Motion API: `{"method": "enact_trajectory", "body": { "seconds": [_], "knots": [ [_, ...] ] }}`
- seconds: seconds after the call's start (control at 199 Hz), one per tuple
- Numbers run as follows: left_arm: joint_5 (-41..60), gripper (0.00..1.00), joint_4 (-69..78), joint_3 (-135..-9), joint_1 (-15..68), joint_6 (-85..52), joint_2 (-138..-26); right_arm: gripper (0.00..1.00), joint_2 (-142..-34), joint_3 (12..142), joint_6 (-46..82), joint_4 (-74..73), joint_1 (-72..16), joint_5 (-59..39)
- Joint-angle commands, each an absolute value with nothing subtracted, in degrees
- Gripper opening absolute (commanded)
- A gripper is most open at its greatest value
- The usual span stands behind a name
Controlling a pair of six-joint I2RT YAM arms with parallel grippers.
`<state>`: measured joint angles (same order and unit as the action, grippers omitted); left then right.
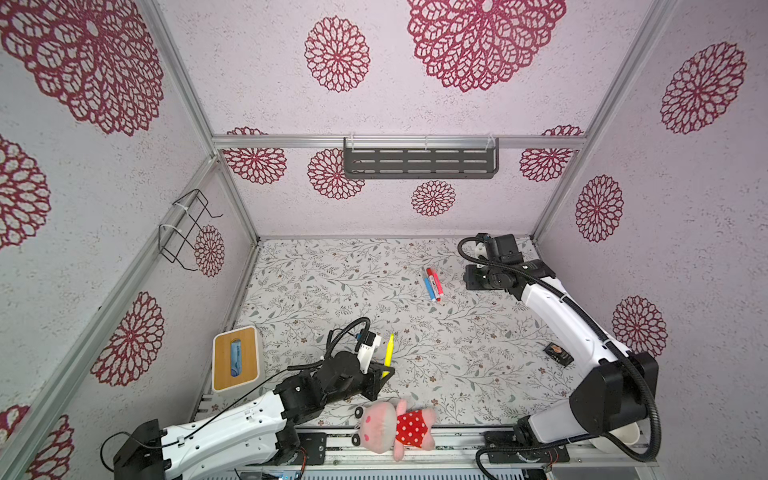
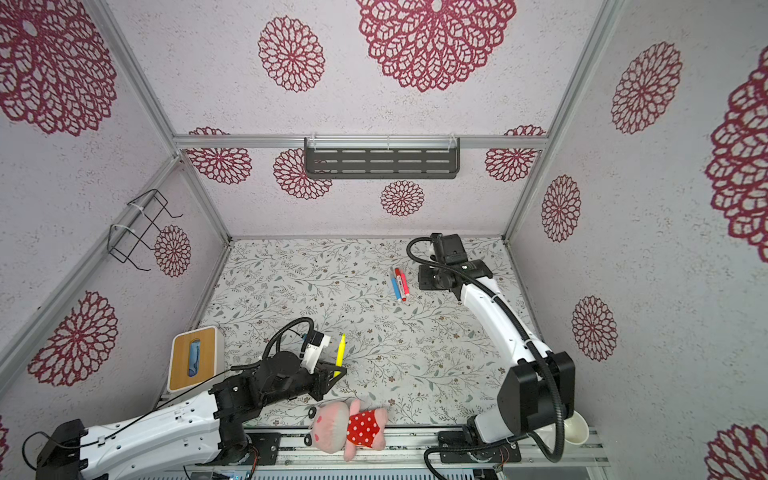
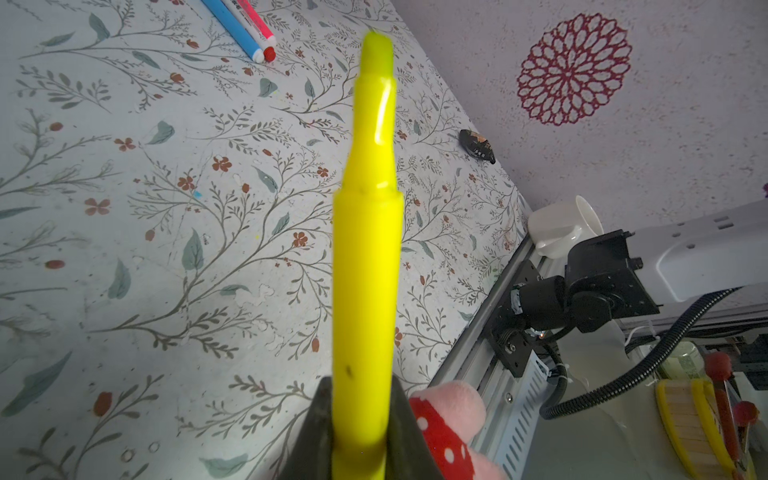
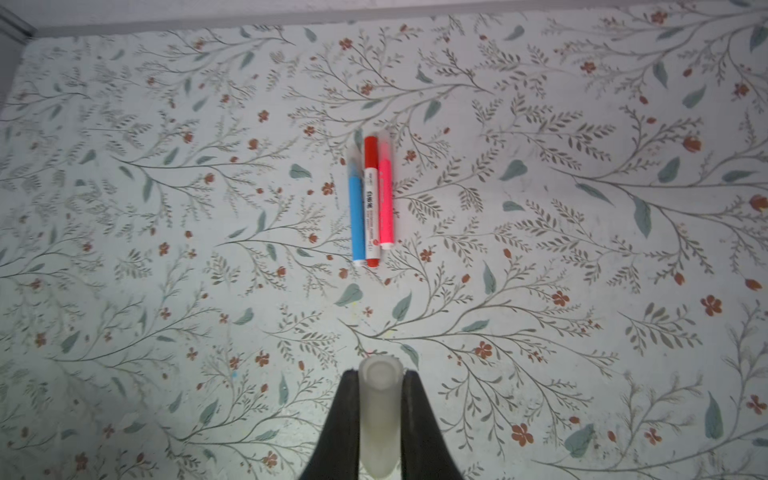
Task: Insert the pens into the pen caps
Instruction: 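Carry the clear cap with the right gripper over the yellow highlighter tip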
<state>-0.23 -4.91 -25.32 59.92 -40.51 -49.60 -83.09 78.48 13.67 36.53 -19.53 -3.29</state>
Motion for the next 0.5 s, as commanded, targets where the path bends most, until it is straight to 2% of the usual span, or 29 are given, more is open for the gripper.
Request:
{"method": "enact_trajectory", "body": {
  "seconds": [0.0, 0.151, 0.499],
  "knots": [
    [1.2, 0.00, 0.1, -28.4, 60.6, -38.3, -51.7, 0.01, -78.7, 79.8, 17.0, 33.8, -22.5, -8.4],
    [2.6, 0.00, 3.1, -30.9, 60.6, -37.1, -54.5, 0.02, -72.6, 76.8, 21.2, 27.9, -27.1, -13.7],
    [4.9, 0.00, 6.4, -37.0, 60.6, -35.0, -60.5, 0.05, -60.5, 66.6, 28.1, 12.2, -36.1, -17.1]
  ]
}}
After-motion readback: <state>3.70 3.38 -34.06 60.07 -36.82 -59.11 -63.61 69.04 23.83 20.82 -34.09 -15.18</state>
